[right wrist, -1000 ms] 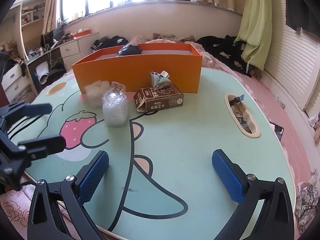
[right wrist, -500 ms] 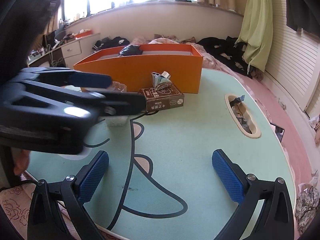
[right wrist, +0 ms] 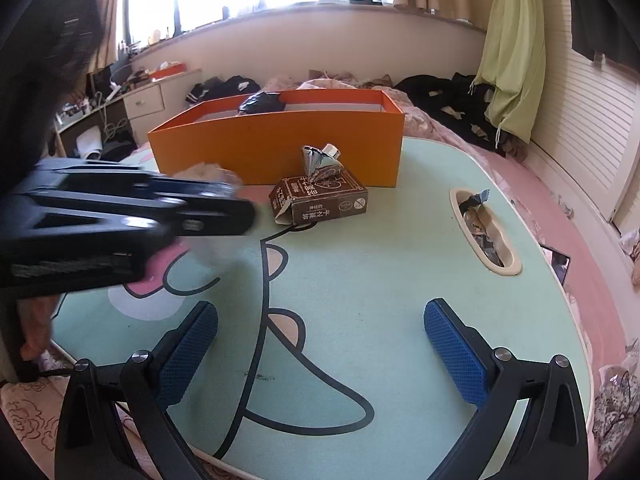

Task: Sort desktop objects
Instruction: 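Grasp the clear plastic bag with the left gripper while the right grasps the silver piece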

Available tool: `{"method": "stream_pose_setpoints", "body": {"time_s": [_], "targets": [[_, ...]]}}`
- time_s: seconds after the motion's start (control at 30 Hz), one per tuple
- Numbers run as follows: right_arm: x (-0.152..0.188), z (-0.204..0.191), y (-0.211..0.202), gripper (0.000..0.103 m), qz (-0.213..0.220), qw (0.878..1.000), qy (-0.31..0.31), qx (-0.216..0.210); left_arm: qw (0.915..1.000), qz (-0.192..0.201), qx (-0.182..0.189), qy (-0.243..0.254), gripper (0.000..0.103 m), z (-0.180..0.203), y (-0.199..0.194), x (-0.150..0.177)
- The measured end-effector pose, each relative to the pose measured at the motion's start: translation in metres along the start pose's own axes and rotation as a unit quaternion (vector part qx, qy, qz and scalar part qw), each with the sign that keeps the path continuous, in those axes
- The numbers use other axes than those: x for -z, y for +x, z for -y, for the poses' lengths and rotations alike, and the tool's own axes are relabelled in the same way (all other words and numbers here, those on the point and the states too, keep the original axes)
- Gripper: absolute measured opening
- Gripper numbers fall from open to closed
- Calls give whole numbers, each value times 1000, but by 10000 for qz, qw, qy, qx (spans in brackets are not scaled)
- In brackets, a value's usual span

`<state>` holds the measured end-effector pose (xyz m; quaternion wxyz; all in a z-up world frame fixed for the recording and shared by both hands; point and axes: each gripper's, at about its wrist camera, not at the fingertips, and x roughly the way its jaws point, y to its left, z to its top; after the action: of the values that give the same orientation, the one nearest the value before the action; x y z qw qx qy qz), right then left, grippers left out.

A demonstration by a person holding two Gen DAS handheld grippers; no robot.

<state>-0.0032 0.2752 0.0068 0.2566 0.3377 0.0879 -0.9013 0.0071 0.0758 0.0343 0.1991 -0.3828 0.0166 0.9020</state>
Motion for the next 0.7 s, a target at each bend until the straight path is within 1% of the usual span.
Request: {"method": "stream_pose_setpoints", "body": {"time_s": [0.07,0.17,0.23,0.3,0.37,0.4,0.47,0.53,0.57,0.67,0.7], "targets": [[0,3,-1,103,39,9999,81,-75,9999,60,-31,-128,26,-7,-15,8],[-2,8,-4,103,107,9992,277,-253,9992,172,-236,-288,26,-17,-31,21],[-7,11,-4,100,75,9987,382,-333,9981,250,-401,-385,26,-23,-38,28],[-19,17,-1,98,2,9967,622,-514,9974,251,-521,-420,26,-26,-39,35],[-33,24,2,97,-9,9930,917,-740,9974,169,-530,-461,26,-28,-35,41],[-41,26,3,93,10,9915,1009,-818,9973,139,-529,-482,26,-28,-33,43],[-58,27,5,90,65,9917,1060,-728,9974,77,-510,-501,26,-27,-27,45],[-78,24,12,87,49,9941,993,-428,9975,58,-510,-479,26,-25,-24,45],[-83,22,16,86,16,9948,957,-359,9976,59,-504,-465,26,-24,-25,45],[-100,14,35,75,-176,9960,840,-251,9977,81,-507,-451,26,-24,-26,46],[-102,12,42,68,-242,9962,812,-202,9976,82,-510,-458,26,-24,-26,46]]}}
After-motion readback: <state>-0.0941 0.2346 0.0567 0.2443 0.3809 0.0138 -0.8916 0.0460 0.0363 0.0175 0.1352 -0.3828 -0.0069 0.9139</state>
